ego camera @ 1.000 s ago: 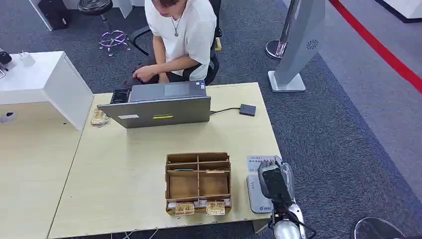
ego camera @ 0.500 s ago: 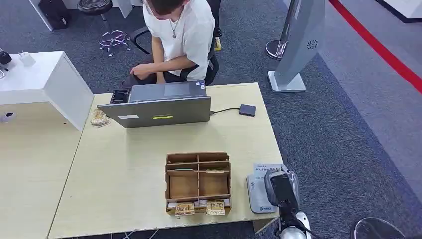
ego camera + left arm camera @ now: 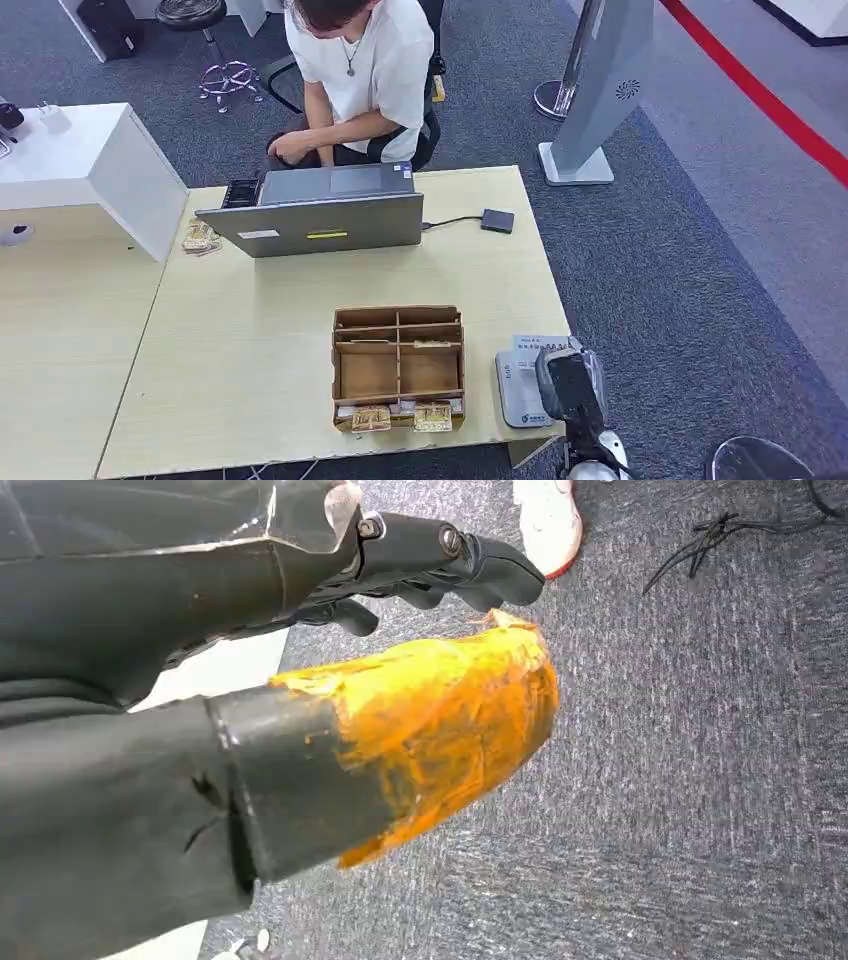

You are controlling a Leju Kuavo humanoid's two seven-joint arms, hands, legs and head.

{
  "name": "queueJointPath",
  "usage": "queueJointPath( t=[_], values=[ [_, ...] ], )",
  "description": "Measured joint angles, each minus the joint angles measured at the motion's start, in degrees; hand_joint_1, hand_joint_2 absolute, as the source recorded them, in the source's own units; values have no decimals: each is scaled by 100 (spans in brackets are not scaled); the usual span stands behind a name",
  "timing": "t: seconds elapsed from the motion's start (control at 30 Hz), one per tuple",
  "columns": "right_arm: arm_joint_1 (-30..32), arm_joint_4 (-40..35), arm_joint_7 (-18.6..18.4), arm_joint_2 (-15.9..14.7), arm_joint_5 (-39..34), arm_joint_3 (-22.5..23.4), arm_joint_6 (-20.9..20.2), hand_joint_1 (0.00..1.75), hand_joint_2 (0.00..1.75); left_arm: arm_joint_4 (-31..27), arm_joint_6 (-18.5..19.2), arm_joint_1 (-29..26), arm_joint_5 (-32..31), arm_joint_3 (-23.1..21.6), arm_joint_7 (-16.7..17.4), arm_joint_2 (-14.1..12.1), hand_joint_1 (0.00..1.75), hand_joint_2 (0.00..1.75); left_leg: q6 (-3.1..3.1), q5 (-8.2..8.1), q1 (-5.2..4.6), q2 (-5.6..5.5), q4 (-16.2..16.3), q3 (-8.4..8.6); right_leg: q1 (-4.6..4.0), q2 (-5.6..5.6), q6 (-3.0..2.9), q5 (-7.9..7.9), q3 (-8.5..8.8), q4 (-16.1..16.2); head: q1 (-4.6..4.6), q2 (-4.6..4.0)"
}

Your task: Pass the card to the sensor for recognition and then transmit it.

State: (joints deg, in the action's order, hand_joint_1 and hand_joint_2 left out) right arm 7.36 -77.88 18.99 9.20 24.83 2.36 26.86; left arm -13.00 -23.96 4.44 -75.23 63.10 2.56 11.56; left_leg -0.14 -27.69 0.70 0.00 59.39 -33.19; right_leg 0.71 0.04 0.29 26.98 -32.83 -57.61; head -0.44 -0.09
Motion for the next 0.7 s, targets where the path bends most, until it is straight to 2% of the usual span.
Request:
queueJointPath(
  t=[0.3,0.47,0.7],
  values=[
    [11,26,-7,0,2,39,-24,175,175,0,0,0,2,11,0,0,0,0,0,0,0,0,0,0,0,0,0,0,0,0,0,0],
    [80,232,-103,0,387,461,-487,175,175,0,-7,1,68,74,28,-2,0,0,0,0,0,0,0,0,0,0,0,0,0,1,0,0],
    [75,306,-190,-4,590,614,-704,175,175,0,-9,1,101,120,28,-9,0,0,0,0,0,1,0,1,0,1,0,0,0,1,0,0]
  ],
)
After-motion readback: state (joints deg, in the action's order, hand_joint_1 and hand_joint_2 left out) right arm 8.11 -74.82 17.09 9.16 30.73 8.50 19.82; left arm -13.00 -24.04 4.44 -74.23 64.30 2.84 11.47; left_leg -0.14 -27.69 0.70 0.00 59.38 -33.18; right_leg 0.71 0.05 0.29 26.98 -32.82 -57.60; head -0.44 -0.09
